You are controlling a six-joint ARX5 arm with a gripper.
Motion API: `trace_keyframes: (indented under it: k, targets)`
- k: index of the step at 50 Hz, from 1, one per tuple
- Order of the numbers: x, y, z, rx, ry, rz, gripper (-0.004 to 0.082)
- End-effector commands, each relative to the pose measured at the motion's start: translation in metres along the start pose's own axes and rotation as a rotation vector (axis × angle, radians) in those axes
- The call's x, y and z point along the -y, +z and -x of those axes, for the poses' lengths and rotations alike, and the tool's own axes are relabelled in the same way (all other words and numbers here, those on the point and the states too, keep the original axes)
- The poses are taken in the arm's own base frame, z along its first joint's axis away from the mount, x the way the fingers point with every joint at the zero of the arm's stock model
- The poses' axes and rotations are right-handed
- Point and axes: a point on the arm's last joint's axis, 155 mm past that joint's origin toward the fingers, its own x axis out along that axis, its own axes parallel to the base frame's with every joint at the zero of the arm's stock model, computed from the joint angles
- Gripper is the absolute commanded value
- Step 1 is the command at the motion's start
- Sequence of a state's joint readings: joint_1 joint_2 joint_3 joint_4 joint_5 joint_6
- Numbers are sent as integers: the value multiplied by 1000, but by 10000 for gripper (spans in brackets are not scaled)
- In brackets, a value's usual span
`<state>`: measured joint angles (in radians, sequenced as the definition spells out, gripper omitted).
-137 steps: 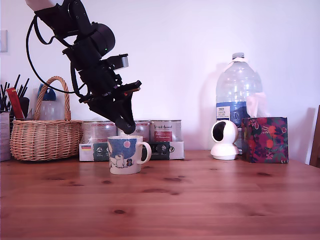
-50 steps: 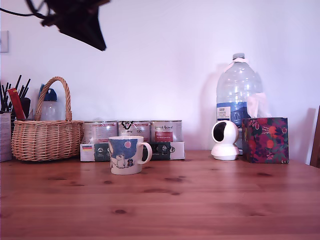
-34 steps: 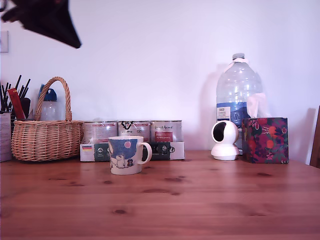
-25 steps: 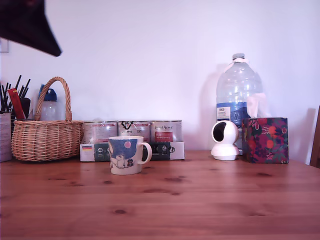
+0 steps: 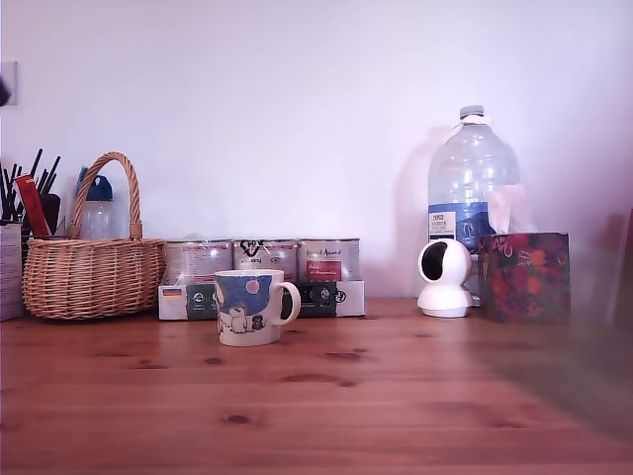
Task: Pick up the coffee capsules from the table one by one and drop them inside the nearest coffee cup
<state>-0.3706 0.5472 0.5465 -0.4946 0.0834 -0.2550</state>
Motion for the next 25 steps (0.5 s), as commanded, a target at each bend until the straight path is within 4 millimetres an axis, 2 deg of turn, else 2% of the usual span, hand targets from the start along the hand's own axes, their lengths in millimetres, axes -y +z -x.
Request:
trace_keyframes:
  k: [1, 25]
  targets:
    - [-4, -8, -2, -17, 13, 13, -19]
    - [-7, -9, 4, -9, 30, 35, -19]
